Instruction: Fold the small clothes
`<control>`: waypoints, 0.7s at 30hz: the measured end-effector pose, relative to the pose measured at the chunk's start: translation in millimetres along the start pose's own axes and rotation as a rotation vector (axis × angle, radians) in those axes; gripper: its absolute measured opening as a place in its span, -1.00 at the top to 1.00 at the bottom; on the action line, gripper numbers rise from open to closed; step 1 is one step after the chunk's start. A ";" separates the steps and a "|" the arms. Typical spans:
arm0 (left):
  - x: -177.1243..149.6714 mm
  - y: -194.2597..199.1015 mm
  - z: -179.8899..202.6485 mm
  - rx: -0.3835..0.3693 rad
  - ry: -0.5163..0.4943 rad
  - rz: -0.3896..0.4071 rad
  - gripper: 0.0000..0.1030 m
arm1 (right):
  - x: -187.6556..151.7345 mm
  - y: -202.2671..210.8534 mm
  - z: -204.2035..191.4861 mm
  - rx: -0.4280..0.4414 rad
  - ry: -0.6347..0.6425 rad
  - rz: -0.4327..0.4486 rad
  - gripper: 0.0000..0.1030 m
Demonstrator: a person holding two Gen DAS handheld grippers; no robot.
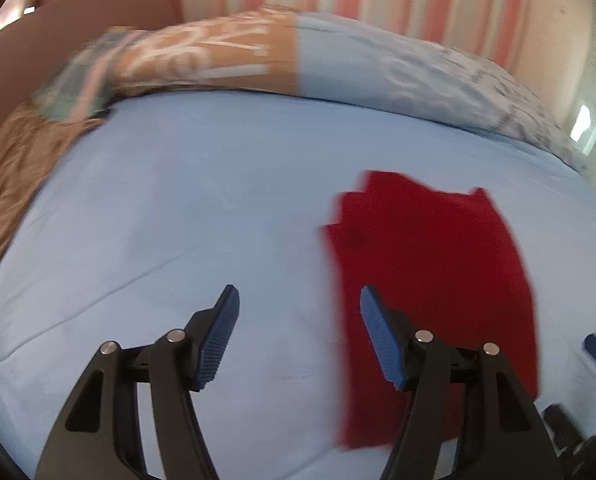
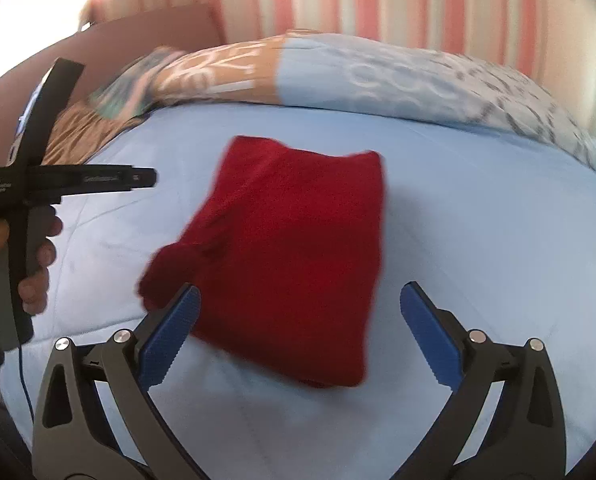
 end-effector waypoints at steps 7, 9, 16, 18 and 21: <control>-32.9 -10.0 52.9 0.016 -0.159 -0.011 -0.24 | -15.4 -4.8 30.9 -0.072 -0.065 -0.025 -0.92; -55.1 -16.7 49.4 0.077 -0.210 -0.021 -0.24 | -21.3 -10.1 37.9 -0.065 -0.085 -0.051 -0.91; -96.7 -28.9 32.1 0.141 -0.236 -0.008 -0.30 | -35.8 -37.2 40.5 -0.067 -0.090 -0.123 -0.88; -104.4 -27.4 30.1 0.142 -0.244 0.016 -0.31 | -42.9 -44.3 40.6 -0.075 -0.071 -0.143 -0.87; -107.0 -27.1 33.6 0.148 -0.279 0.039 -0.35 | -51.0 -51.8 46.1 -0.072 -0.081 -0.165 -0.87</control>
Point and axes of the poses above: each gripper's, at about its wrist camera, not at the fingertips, and y roughly against the way its jaws point, z to its right, x to its top, the point moved 3 cm from there along -y, roughly the way its jaws point, and after that the axes turned 1 degree about -z, right-handed, at the moved point
